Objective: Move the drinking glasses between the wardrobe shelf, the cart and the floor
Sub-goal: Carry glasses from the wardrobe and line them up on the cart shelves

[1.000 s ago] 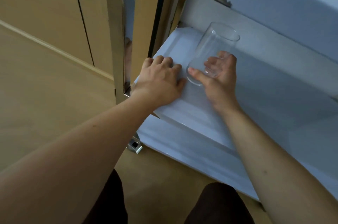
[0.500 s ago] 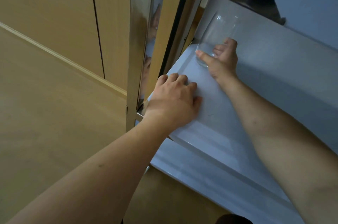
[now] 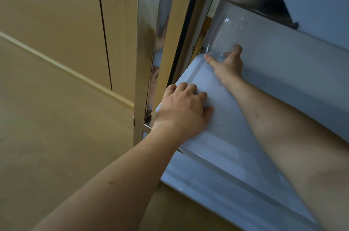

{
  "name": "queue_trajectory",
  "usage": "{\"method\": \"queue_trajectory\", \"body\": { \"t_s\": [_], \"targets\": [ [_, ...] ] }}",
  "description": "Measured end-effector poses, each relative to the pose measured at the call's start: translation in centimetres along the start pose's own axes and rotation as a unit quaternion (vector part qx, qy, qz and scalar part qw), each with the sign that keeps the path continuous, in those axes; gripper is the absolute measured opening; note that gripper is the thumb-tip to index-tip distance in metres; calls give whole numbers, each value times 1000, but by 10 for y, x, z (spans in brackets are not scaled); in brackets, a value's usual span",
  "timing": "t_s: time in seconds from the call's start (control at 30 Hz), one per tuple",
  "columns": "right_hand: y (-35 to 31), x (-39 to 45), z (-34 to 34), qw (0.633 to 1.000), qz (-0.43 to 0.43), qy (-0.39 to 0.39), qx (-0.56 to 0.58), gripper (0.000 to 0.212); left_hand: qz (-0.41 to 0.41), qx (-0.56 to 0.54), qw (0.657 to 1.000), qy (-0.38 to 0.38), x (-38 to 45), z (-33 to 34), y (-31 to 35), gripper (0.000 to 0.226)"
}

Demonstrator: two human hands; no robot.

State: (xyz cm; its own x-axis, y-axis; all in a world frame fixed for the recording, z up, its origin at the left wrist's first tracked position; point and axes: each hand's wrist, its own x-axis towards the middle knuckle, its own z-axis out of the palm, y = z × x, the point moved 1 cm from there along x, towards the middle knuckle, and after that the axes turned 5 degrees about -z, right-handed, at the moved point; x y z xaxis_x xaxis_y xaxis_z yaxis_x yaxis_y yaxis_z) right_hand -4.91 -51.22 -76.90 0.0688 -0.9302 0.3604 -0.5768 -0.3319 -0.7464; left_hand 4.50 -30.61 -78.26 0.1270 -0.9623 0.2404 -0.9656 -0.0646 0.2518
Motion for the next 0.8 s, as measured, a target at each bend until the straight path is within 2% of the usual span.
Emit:
{"method": "queue_trajectory", "body": {
  "t_s": [0.23, 0.37, 0.5, 0.63, 0.73, 0.8],
  "targets": [
    [-6, -41, -29, 995, 13, -24, -96, 99, 3, 1, 1000, -5, 0, -2, 0, 46],
    [-3, -89, -52, 985, -38, -68, -156, 92, 2, -3, 1000, -2, 3, -1, -4, 47],
    [-1, -135, -79, 979, -74, -74, -177, 81, -3, 5, 1000, 15, -6, -5, 3, 45],
    [-7, -184, -111, 979, -15, -108, -172, 76, -3, -24, 999, 37, -30, -25, 13, 37],
    [-25, -224, -144, 967, 33, -166, -190, 74, -21, -49, 999, 3, -55, -53, 30, 35],
    [-42, -248, -166, 958, 55, -204, -193, 74, -24, -34, 998, -56, -77, -74, 41, 39]
  ]
}}
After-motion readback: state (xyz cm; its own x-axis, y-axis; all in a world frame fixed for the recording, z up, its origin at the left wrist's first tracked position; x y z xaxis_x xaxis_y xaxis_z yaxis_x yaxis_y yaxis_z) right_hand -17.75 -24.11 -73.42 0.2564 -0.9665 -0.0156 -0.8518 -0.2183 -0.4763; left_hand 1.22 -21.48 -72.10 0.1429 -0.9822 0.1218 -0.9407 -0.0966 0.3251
